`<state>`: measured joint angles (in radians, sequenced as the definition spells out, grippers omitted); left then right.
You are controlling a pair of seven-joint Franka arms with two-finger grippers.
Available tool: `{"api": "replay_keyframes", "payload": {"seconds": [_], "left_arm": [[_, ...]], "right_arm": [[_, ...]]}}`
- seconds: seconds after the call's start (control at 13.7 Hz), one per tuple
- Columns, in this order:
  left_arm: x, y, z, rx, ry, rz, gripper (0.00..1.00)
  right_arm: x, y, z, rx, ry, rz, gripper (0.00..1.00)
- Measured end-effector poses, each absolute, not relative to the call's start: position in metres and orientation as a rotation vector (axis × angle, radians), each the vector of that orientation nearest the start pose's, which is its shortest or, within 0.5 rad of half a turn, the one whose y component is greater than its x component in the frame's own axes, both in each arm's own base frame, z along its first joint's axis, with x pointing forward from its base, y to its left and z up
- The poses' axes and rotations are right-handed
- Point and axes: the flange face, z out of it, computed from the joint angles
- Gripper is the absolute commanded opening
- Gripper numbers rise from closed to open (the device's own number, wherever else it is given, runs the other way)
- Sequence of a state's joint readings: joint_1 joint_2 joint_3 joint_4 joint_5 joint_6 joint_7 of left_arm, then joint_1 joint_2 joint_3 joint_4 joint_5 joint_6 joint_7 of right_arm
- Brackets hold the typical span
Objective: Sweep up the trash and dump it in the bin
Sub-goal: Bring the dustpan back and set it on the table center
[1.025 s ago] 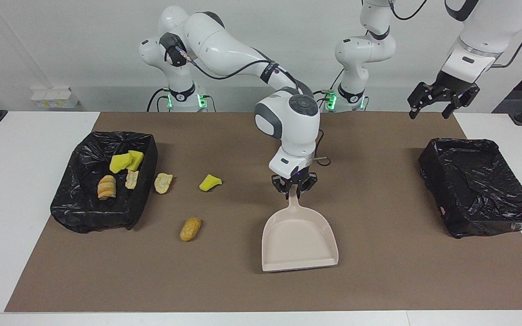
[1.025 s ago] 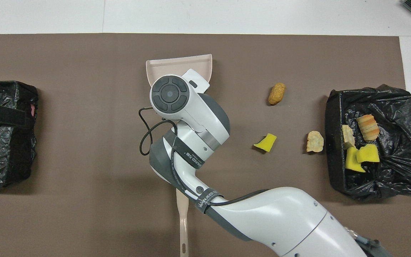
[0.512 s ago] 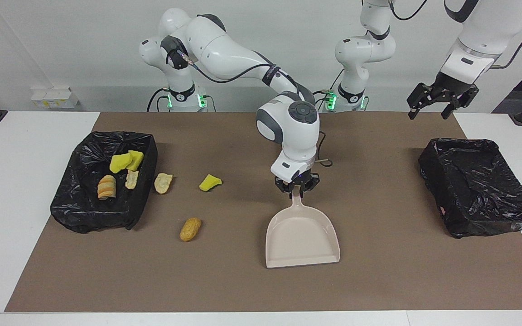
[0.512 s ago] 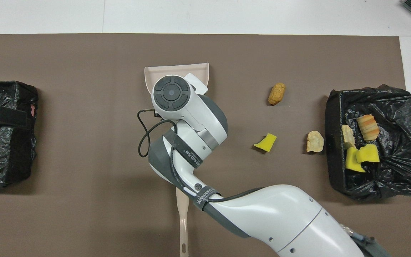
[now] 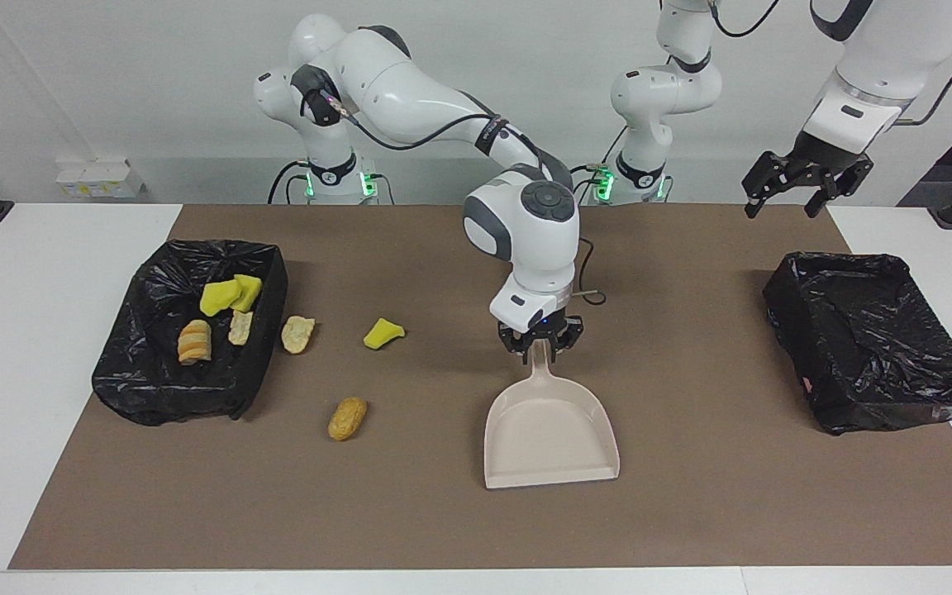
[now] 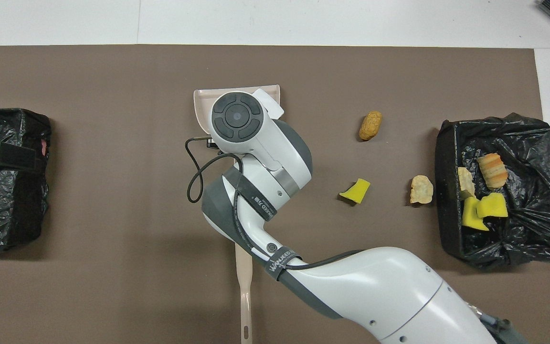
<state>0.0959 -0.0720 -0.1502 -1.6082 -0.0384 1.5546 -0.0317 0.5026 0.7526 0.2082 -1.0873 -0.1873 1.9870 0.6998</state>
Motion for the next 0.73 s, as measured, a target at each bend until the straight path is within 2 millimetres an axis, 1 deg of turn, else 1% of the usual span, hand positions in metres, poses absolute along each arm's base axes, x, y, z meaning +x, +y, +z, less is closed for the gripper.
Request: {"api": "replay_keyframes", "payload": {"seconds": [0.07,0.22,0.29,0.37,0.44,0.51,0.59,0.73], "left_arm": [[0.529,-0.036,0.644,-3.170,0.037,-0.026,1.00],[0.529,-0.036,0.644,-3.170,0.036,-0.024,1.00],[0.529,-0.036,0.643,-3.170,0.036,-0.021,1.00],[0.529,-0.036,0.642,-3.169,0.036,-0.019,1.00],[0.529,-0.036,0.641,-3.169,0.036,-0.017,1.00],[0.529,-0.036,0.641,-3.169,0.036,-0.015,1.00],[0.529,-0.036,0.640,-3.169,0.036,-0.013,1.00],[0.529,-0.036,0.639,-3.169,0.036,-0.009,1.00]], "right_arm": [[0.622,0.451,0.415,-3.049,-0.006,-0.245,0.69],[0.616,0.442,0.454,-3.027,0.021,-0.251,0.74],[0.608,0.435,0.476,-3.003,0.045,-0.224,0.80],[0.596,0.428,0.494,-2.995,0.056,-0.191,0.85],[0.580,0.424,0.505,-3.005,0.061,-0.155,0.91],[0.560,0.421,0.511,-3.025,0.076,-0.122,0.92],[0.537,0.422,0.512,-3.048,0.089,-0.093,0.91],[0.484,0.430,0.502,-3.086,0.064,-0.011,0.90]]}}
